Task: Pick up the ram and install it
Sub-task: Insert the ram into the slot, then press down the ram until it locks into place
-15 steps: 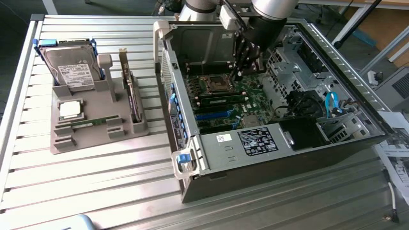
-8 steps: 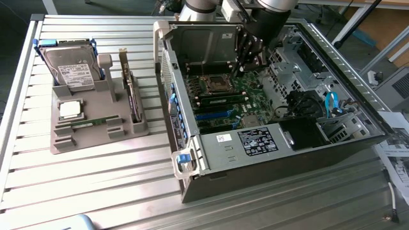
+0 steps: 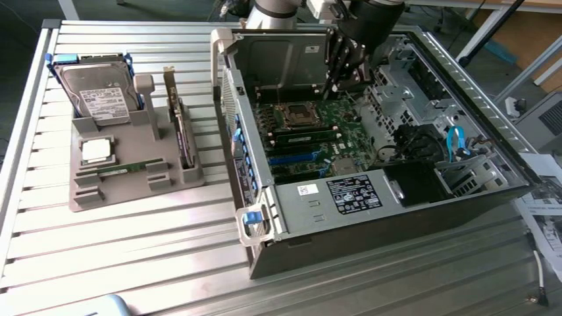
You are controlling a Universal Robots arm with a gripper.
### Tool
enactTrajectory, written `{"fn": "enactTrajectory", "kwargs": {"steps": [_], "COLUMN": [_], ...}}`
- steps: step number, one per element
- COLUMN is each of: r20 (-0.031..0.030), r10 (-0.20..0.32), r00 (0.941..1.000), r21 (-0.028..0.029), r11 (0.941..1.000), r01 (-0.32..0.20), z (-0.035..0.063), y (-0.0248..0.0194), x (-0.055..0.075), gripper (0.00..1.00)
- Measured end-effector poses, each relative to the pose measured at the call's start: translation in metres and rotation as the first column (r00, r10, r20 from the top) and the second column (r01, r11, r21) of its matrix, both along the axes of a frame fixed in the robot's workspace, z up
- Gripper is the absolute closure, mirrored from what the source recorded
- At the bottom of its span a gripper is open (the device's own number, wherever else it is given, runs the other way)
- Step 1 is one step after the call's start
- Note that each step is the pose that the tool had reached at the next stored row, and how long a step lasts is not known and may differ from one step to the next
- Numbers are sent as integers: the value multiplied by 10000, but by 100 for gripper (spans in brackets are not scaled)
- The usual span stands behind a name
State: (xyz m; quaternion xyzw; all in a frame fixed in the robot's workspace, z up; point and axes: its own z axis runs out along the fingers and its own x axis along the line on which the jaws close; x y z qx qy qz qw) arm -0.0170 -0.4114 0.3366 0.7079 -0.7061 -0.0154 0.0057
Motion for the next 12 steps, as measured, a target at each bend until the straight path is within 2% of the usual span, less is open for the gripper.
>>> {"fn": "enactTrajectory", "kwargs": {"steps": [5,12], "r20": [1,1], "r10": [0,0], "r00": [10000,10000], "r21": [-4,-7], "r11": [10000,10000], "r01": [0,0], "z": [62,74], "y": [4,5], "x": [0,0], "gripper": [81,81]}}
